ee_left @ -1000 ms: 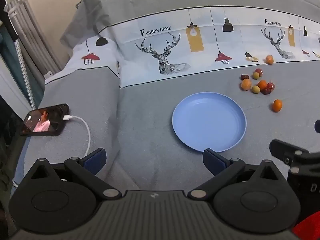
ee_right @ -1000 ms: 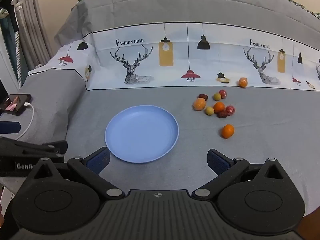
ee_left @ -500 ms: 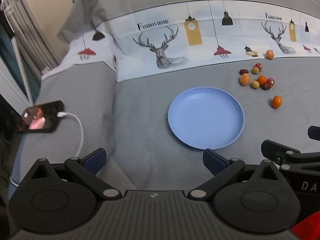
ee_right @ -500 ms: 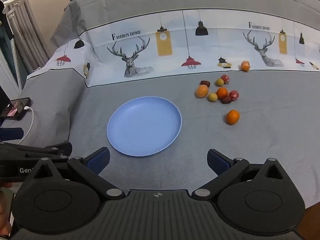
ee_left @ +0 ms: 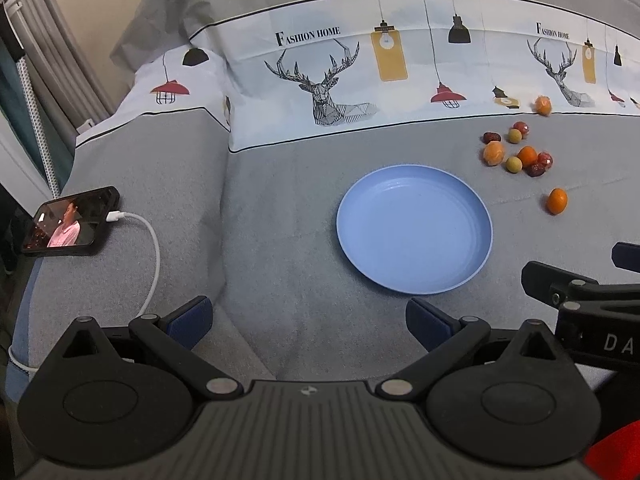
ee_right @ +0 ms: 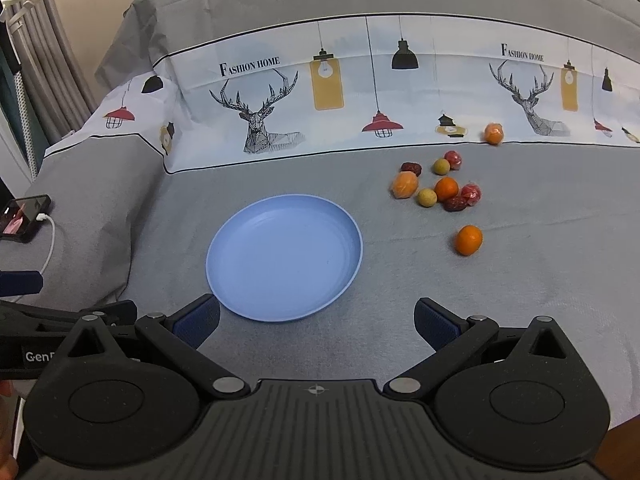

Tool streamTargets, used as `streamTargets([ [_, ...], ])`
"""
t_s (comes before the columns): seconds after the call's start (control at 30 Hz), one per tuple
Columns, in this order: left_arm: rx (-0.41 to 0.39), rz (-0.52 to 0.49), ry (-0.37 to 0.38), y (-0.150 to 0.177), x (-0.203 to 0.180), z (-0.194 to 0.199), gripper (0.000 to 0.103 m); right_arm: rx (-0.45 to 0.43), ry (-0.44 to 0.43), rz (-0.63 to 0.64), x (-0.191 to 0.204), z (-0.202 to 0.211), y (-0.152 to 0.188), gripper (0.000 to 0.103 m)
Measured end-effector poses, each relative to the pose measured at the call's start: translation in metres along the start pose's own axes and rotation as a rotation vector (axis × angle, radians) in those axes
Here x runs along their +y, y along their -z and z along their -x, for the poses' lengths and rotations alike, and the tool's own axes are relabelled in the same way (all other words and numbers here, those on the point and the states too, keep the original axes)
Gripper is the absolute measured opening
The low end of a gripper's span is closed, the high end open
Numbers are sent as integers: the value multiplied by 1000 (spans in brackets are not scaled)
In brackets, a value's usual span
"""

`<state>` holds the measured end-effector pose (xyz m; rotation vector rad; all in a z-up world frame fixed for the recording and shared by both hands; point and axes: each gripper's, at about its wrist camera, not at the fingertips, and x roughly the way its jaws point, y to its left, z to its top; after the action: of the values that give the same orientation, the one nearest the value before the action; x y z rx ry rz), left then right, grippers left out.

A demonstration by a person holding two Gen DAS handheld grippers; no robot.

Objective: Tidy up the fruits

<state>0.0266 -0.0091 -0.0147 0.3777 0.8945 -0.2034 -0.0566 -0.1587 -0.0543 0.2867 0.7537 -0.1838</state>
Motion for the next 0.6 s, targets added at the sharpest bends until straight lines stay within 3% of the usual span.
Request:
streamTargets([
  [0.6, 25, 7, 6, 1, 0, -11, 103, 28, -1, -10, 1, -8, 0, 103],
])
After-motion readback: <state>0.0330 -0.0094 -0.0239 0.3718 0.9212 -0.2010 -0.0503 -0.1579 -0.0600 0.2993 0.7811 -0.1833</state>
